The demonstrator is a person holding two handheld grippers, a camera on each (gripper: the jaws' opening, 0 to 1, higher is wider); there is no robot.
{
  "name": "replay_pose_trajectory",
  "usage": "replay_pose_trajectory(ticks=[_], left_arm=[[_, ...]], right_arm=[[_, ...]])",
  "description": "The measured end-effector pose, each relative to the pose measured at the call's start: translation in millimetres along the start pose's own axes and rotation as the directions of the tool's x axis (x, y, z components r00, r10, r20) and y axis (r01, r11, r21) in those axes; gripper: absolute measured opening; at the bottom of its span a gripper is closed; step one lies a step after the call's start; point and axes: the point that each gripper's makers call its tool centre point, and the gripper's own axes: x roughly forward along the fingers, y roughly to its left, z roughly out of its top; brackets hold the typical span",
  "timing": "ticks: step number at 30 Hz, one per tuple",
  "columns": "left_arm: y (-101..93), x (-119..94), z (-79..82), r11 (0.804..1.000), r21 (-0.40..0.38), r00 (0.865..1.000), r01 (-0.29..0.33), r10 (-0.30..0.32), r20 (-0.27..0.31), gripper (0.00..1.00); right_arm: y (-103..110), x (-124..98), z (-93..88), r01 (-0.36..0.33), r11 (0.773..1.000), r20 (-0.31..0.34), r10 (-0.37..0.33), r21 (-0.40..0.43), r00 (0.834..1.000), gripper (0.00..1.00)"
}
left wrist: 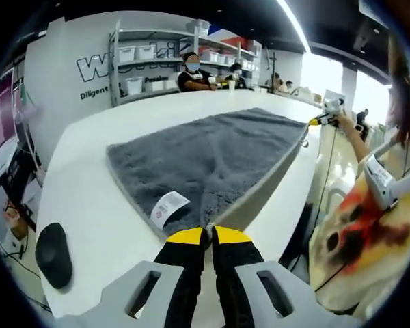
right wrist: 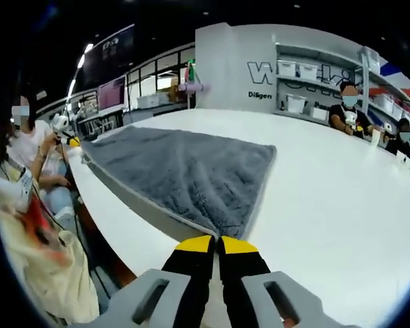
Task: Fold the towel on the table until its edges align and the towel forms a compact rectangular stack.
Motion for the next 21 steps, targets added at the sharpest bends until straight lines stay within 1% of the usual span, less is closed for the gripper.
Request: replay_pose_trajectory(ticks=[1,3,5,7,13,17,21], left_arm=[[-0.2,-1,1.7,1.000,0.003,1.000,-0.001,0.001,0.000,0.03],[-0.1,-2,2.4,1.000,0.010,1.000,-0.007,0.007,-0.002,0.03],[0.6,-1,2.7,1.000,0.017,1.000,-0.009,0.009,-0.001,0.03],[3.5,1,2.3,1.000,0.013,1.000,-0.006,0.006,0.000,0.03],[10.8,10,2.9,1.000,-0.003,1.000,-0.003,0.003,0.023,0.03],[17.9,14,6.3,1.000,-0.004,1.000,-0.002,0.003,0.021,0.03],[24.3,16,13.1,1.000,0.009,0.999,-0.010,0.010,0.032,0.03]], right_arm=[[2,2,-3.4,0.008,1.000,-0.009,-0.008,-0.014,1.000,0.00],[5,5,-3.8,0.020,1.000,-0.015,-0.020,-0.023,1.000,0.00],[4,5,-0.2,0.034,0.999,-0.015,-0.034,-0.032,0.999,0.00],[1,6,3.1,0.047,0.999,-0.007,-0.047,-0.015,0.999,0.00],[-7,11,12.0,0.084,0.996,0.001,-0.084,-0.018,0.996,0.00],[-13,15,18.5,0.100,0.995,0.015,-0.100,-0.016,0.995,0.00],[-18,19,22.8,0.113,0.994,0.025,-0.113,-0.006,0.993,0.00]])
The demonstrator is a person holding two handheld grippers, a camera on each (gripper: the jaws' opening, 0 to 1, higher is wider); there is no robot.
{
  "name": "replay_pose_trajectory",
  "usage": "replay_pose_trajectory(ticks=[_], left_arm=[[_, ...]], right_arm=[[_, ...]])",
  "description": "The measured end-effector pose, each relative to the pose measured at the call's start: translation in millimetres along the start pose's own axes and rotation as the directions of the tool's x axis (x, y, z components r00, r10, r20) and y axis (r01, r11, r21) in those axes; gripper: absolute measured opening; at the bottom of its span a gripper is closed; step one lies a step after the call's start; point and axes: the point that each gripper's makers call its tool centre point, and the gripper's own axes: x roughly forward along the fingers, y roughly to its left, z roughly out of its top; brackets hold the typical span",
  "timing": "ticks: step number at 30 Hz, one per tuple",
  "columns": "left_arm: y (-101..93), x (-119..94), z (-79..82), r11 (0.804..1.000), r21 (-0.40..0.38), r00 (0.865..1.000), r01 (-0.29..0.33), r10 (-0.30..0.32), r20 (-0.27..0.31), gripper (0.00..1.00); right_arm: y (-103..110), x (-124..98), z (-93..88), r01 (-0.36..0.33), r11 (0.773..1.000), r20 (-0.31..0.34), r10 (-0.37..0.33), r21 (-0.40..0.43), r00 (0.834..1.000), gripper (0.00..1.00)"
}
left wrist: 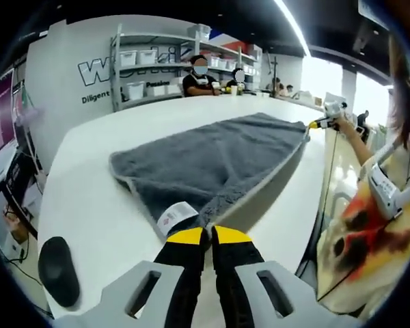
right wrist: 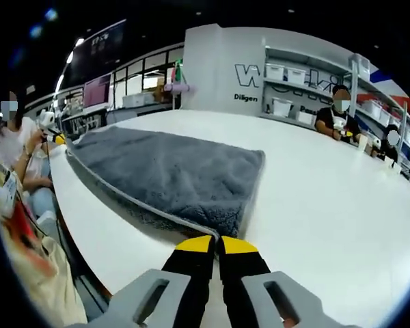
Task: Fold the towel on the table until its edges align and the towel forms a compact rectangular stack.
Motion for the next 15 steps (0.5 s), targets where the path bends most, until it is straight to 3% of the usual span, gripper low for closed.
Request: replay_pose_trajectory(ticks=[6,15], left_arm=[[7.5,7,8.7,1.000,-0.005,1.000,-0.005,0.005,0.016,0.03],[12.1,18,12.4,0.999,0.032,1.000,-0.017,0.017,-0.004,0.03]], right_arm=[[-4,-1,11.2,0.018,1.000,0.029,-0.018,-0.002,0.999,0.00],[-10,0,21.7,0.039,0.999,0.042,-0.038,-0.016,0.998,0.00]])
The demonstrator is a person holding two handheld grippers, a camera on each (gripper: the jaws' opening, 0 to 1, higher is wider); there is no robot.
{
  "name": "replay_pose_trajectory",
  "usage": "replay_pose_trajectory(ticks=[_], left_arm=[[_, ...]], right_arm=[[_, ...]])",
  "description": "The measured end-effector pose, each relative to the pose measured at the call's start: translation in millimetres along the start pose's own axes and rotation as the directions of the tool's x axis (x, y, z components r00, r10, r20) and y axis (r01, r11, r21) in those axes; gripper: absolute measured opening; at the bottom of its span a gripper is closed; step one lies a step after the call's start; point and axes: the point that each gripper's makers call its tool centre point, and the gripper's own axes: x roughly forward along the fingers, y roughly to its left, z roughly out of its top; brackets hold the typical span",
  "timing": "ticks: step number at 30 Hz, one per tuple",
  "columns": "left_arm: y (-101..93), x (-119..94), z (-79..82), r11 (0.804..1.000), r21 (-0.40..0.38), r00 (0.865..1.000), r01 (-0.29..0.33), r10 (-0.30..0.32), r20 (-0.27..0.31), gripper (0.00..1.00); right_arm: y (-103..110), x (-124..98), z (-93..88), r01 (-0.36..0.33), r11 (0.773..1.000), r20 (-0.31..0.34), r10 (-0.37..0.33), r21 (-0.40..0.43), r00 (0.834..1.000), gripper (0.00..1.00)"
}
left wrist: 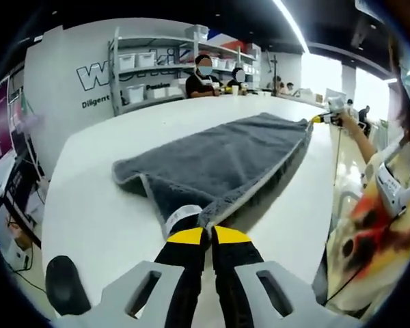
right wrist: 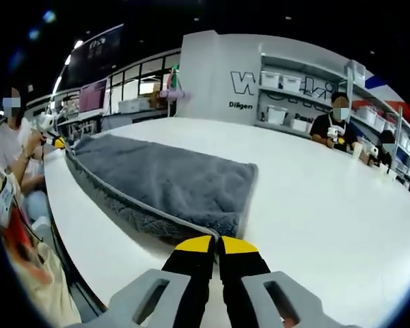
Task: Fold the towel on the table until its edges align and the towel forms a compact rectangular stack.
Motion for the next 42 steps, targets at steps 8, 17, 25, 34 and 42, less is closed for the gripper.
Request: replay_pose_trajectory(ticks=[8,17,25,34,42], left_arm=[[-0.6,-2,6.1,1.000,0.015,1.000,0.001,-0.001,0.000,0.03],[6.1,3,10.7,1.000,0.000,1.000,0.003,-0.003,0.015,0.03],[3.0,-2,10.2,0.999,0.021,0.999,-0.032,0.033,-0.010,0.03],[-12.0,-26,23.0,0.992,0.101,0.996,-0.082,0.085,-0.024,0.03],[-3.4,-28,34.2,0.990,0.107,0.995,-0.096,0.099,-0.028,0.03]], right_arm=[[-3,1,4.1,0.012,1.000,0.011,-0.013,0.008,1.000,0.00],[-3,5,10.5,0.037,0.999,-0.006,-0.038,-0.033,0.999,0.00],[-5,9,10.0,0.050,0.997,-0.023,-0.051,-0.062,0.998,0.00],[-8,6,15.5,0.064,0.995,-0.004,-0.065,-0.075,0.998,0.00],[-10,7,26.1,0.081,0.993,0.022,-0.080,-0.089,0.997,0.00]])
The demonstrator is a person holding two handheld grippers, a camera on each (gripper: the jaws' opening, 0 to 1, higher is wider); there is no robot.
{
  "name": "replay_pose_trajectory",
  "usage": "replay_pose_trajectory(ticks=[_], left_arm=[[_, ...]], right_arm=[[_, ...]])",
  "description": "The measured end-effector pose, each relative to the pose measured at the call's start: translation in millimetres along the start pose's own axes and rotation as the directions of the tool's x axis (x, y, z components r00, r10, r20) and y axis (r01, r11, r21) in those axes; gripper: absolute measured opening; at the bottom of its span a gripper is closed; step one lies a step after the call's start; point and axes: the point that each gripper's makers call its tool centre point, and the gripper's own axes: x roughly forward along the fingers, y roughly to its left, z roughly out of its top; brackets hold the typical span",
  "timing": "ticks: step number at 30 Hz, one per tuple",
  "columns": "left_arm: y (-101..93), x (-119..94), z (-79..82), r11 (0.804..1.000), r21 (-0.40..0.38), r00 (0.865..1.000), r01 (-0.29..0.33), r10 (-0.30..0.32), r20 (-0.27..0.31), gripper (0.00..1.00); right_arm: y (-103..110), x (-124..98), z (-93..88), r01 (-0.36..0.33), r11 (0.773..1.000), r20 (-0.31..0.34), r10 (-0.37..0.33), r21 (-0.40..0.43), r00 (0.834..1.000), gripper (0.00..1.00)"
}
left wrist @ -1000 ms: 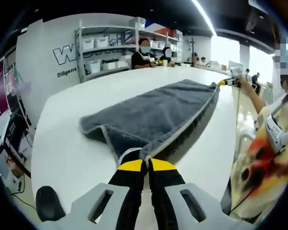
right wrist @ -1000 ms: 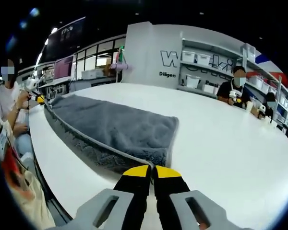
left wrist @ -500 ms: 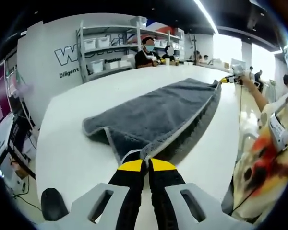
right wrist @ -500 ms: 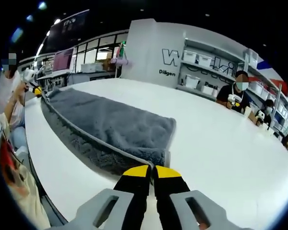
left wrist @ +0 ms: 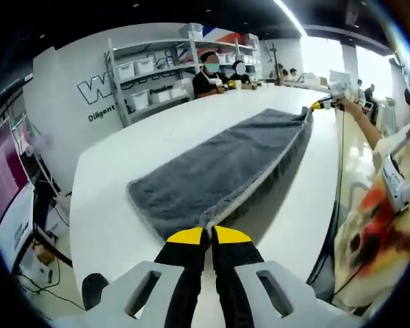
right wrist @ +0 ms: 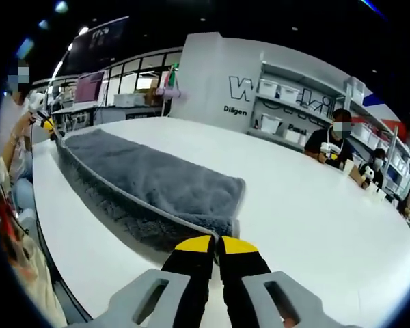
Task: Fold the towel on the table until its edges align and the towel forms a compact rectangular stack.
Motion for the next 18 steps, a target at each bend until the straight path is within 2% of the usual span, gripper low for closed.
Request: replay_pose_trajectory(ticks=[6,18], left_arm=[[10.9,11,1.4,1.000,-0.001,1.000,-0.012,0.012,-0.021,0.03],[23.8,32,5.6,1.000,0.005,1.000,-0.007,0.007,-0.016,0.03]], right_arm=[[-4,1,9.1,0.015,1.000,0.009,-0.015,-0.026,1.000,0.00],[-12,3,19.5,0.068,0.994,0.002,-0.068,-0.086,0.998,0.00]])
